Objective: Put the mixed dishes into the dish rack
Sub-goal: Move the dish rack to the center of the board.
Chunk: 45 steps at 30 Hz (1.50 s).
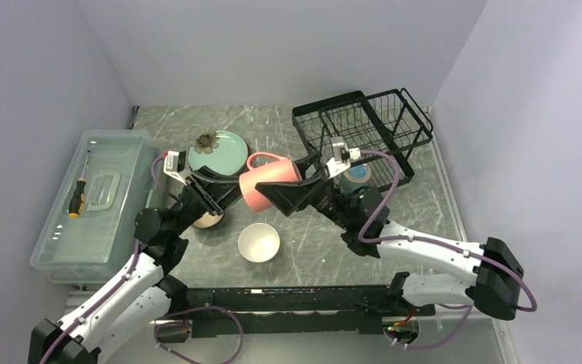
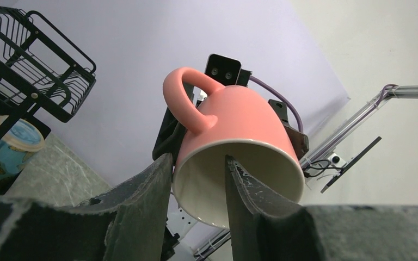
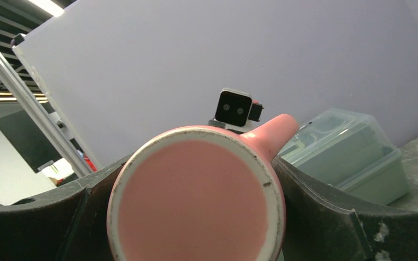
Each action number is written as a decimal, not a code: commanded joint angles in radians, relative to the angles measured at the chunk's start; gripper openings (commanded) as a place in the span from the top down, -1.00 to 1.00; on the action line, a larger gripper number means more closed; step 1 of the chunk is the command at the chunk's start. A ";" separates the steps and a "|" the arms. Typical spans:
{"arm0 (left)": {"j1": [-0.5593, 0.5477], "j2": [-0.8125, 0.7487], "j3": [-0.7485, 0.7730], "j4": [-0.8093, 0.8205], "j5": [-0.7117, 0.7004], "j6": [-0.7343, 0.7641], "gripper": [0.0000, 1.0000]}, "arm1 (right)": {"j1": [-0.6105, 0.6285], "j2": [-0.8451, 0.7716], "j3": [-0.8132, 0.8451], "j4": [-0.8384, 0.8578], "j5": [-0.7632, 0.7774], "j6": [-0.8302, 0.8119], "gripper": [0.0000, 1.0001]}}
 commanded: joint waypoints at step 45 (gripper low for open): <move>-0.004 -0.173 0.069 -0.638 0.136 0.367 0.07 | -0.015 -0.466 0.220 -1.583 0.876 -0.562 0.00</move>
